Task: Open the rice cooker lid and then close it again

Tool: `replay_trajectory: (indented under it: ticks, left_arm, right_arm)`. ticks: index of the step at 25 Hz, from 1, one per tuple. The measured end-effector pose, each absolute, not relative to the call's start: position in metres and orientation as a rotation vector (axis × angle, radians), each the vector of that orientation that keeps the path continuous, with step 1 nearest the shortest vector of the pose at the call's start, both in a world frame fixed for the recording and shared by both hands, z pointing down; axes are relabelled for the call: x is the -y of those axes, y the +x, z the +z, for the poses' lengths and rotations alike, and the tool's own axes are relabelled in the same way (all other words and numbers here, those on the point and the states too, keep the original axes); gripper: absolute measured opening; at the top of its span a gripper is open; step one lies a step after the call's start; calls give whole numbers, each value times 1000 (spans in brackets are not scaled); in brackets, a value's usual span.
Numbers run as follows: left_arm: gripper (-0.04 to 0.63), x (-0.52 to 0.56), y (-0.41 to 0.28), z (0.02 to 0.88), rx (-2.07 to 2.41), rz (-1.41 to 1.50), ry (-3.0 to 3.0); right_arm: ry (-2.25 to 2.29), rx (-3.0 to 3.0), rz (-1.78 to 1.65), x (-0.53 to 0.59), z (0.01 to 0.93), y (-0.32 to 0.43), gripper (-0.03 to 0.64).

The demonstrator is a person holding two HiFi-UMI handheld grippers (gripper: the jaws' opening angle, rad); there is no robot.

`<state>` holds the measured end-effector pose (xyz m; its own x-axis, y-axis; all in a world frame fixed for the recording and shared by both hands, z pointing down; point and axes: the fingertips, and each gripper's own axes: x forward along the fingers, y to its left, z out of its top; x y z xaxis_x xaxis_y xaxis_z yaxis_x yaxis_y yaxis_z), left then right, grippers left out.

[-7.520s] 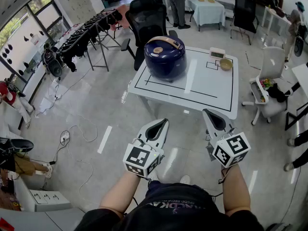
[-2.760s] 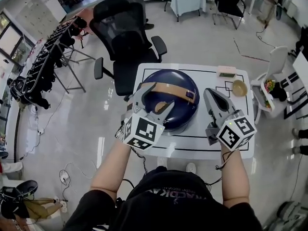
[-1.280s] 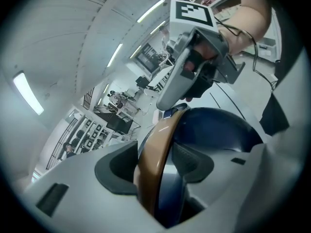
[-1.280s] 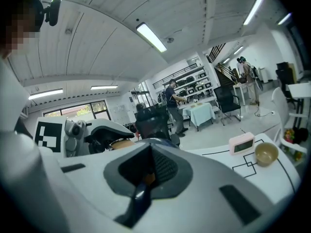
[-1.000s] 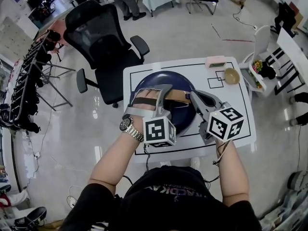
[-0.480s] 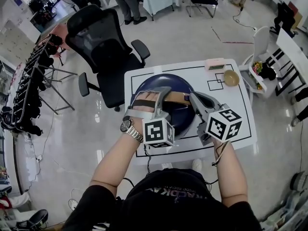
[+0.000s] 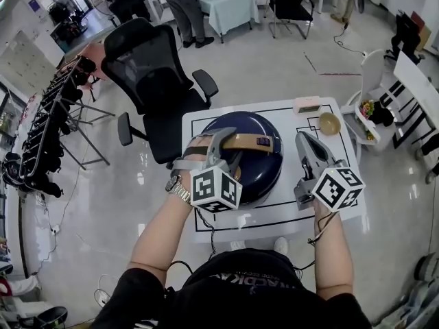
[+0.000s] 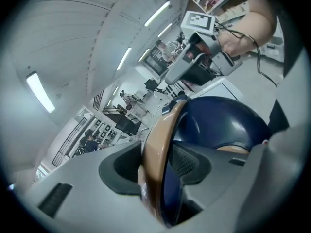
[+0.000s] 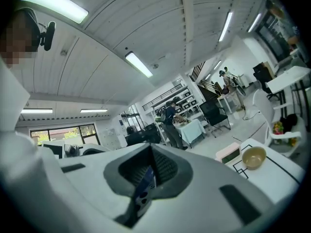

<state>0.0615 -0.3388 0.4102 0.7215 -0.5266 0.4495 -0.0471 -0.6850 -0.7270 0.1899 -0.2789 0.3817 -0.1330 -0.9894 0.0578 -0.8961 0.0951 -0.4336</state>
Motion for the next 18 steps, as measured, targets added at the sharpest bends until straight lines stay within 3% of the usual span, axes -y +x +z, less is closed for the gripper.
replay_trajectory:
  ticks: [18]
  left_arm:
    - [140, 387, -40, 339, -828, -510, -2570]
  right_arm:
    - [-1767, -2278, -475, 307, 353, 138, 2]
